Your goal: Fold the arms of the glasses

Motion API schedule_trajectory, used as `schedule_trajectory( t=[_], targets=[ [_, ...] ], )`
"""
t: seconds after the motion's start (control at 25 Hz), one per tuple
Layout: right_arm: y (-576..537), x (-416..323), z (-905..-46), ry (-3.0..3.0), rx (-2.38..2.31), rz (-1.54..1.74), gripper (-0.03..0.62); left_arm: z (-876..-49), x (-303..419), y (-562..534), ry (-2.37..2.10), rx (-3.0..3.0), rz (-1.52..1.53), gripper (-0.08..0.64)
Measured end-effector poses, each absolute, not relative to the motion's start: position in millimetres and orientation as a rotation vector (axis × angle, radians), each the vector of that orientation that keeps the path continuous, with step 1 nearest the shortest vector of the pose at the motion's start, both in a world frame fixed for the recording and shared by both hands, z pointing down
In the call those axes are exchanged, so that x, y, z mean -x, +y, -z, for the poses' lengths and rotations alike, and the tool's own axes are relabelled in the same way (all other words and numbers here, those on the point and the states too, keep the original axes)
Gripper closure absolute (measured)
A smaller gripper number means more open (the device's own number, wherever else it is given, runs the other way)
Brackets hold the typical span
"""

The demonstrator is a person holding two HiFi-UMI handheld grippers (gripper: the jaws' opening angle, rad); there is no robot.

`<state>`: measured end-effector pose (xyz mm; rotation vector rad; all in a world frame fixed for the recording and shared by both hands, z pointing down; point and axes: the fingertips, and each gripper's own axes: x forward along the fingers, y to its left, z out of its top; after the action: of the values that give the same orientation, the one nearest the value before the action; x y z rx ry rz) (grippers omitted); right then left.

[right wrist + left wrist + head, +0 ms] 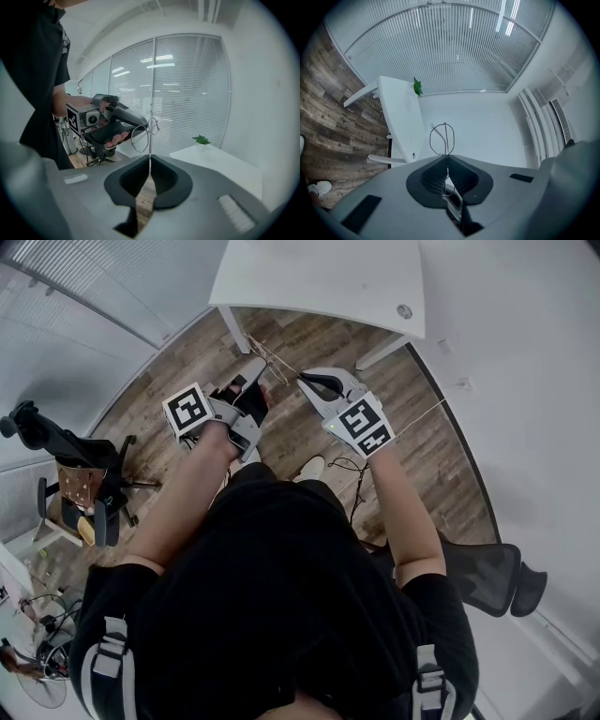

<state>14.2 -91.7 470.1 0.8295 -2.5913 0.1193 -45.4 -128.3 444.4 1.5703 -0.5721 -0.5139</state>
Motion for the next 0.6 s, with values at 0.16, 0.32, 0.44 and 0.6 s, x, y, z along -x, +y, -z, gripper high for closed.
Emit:
schedule_trajectory(
  t=[0.16,0.32,0.44,0.6],
  targets=[
    [-86.8,-9.1,-471.4,-2.596,-0.815,-0.117,0.571,-444.5,45.8,-127.9,-0.573,-1.571,0.519,0.548],
    [-83.3,-5.6,-472.5,-2.594,-0.8,-0.113,0.571,-443.3,45.4,-127.4,-0.569,-1.57,0.525,0.548],
    [-80.8,-2.6,-472.5,-2.596,-0.788,-0.11,0.57,-442.2,45.4,-127.7,-0.567,-1.568,0.531,0.548],
    [-77.8,1.6,-472.5,-2.599,-0.77,-0.096,0.569,-441.7,45.4,-128.4,-0.567,-1.562,0.534,0.548]
  ],
)
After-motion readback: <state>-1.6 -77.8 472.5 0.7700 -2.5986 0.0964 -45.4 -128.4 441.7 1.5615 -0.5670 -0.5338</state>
